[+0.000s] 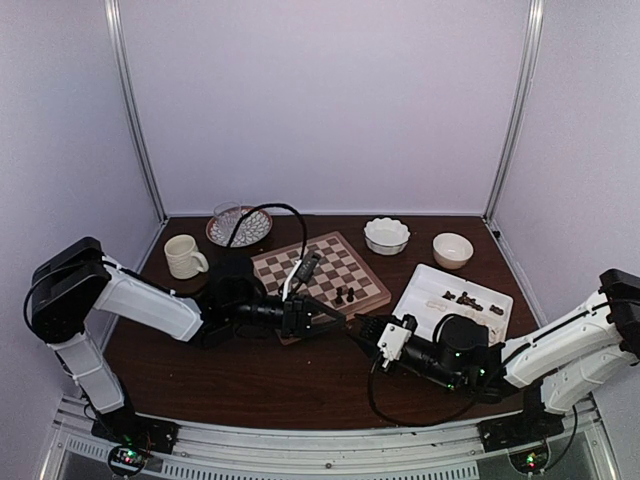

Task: Set up the chess pieces on the board
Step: Pass from the left arm to the right

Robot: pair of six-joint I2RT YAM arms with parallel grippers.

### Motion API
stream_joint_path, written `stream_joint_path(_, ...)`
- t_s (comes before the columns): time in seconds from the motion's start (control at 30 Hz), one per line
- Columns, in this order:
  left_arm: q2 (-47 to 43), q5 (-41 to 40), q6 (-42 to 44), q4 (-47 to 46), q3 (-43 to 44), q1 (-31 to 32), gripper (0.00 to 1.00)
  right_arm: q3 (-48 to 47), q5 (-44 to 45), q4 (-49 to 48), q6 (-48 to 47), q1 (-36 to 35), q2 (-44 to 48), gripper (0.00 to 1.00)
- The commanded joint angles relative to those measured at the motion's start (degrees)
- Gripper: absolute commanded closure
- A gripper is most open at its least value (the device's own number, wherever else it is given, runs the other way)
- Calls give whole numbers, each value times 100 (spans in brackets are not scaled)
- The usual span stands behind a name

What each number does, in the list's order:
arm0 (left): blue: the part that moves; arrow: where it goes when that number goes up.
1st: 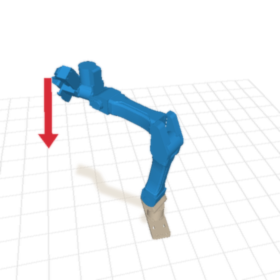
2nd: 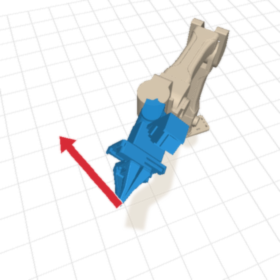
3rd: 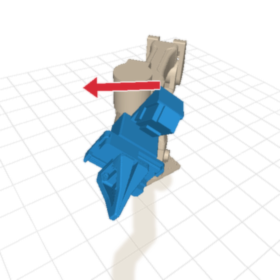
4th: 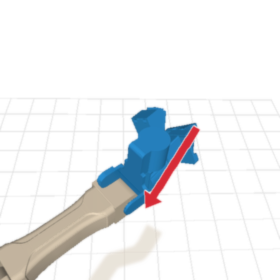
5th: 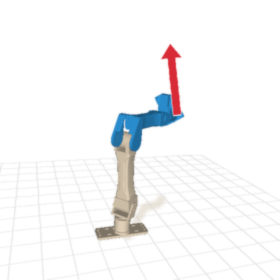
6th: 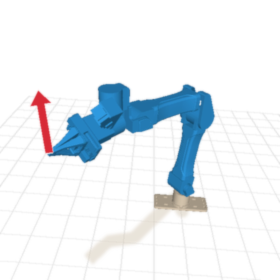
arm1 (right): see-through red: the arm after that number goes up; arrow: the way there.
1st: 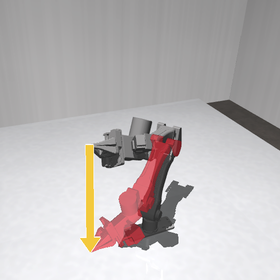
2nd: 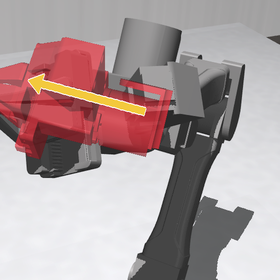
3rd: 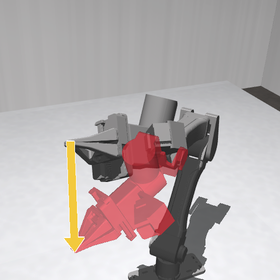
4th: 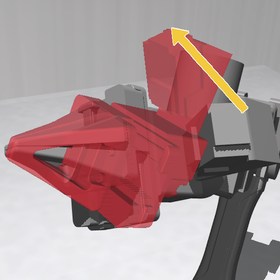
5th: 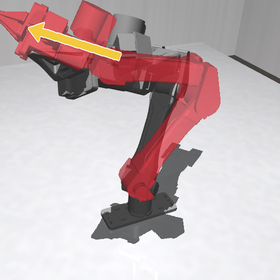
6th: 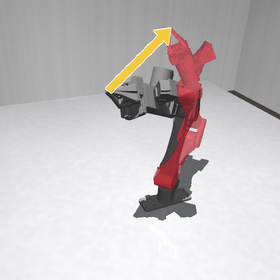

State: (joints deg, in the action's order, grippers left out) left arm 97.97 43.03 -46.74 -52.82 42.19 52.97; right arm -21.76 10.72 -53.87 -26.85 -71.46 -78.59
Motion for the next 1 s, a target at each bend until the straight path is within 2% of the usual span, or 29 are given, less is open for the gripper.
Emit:
stream_joint_path(0.0,81,152,-79,-377,71,-24,94,-45,18,-186,13,-44,-73,66)
stream_joint_path(0.33,95,153,-89,-370,84,-19,94,-74,-7,-168,4,-44,-122,73)
stream_joint_path(0.9,177,171,-115,-370,135,10,94,-100,-79,-125,-4,-51,-150,76)
stream_joint_path(0.97,189,178,-121,-370,140,16,94,-101,-86,-111,-4,-48,-141,80)
